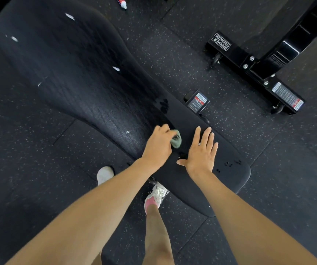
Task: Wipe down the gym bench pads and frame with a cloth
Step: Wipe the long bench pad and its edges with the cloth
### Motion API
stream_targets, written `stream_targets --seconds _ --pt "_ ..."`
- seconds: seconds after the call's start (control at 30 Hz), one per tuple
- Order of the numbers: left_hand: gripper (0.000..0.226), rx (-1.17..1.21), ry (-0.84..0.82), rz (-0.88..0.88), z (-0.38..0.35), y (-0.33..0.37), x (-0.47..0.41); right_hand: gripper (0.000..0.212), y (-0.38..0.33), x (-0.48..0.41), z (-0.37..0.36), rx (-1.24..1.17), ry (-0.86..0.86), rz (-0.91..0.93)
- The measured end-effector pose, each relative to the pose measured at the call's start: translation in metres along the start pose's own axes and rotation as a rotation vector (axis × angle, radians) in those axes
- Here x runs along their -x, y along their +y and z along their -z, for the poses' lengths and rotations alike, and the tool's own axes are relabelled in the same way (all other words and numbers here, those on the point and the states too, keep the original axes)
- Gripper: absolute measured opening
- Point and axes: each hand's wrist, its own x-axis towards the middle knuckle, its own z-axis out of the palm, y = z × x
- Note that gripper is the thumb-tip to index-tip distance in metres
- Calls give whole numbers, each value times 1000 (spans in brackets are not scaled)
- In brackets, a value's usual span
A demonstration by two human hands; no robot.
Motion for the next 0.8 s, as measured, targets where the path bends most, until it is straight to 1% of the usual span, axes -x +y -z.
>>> stream_targets --seconds 0.03,0.07,0.1,0.17,0.23,0.27,0.33,0.4,0.47,0.57,0.67,0.77,0.8 --pt "45 21 -67 -53 3 -3 0 127 -2 0 0 24 -1 -2" --pt "46 42 -96 -88 9 -6 -2 126 -4 0 0 56 -1 -2" --pt "46 55 -78 -95 17 -11 -5 126 -6 0 0 86 0 -2" --pt "47 59 73 -6 36 -22 -20 125 -8 0 0 122 4 -4" --pt "45 43 260 138 56 -32 -41 125 -6 1 0 121 6 -7" --pt "43 39 316 203 63 -37 -51 125 -5 1 0 118 6 -4" --pt "40 6 348 283 70 -43 -66 125 -4 1 -1 119 12 6" --pt "39 -24 339 294 62 -39 -70 125 -4 0 -1 123 19 10" --pt "40 -30 311 253 48 -26 -63 125 -3 0 -1 116 15 13" --pt "42 -30 217 108 24 -5 -46 125 0 0 -1 86 18 11" --pt "46 -16 66 17 7 6 -31 126 1 0 0 48 10 8" --pt "46 76 -128 -56 5 9 -26 125 -1 1 0 38 7 2" --pt "46 102 -142 -76 10 9 -26 125 -1 1 0 39 7 -1"
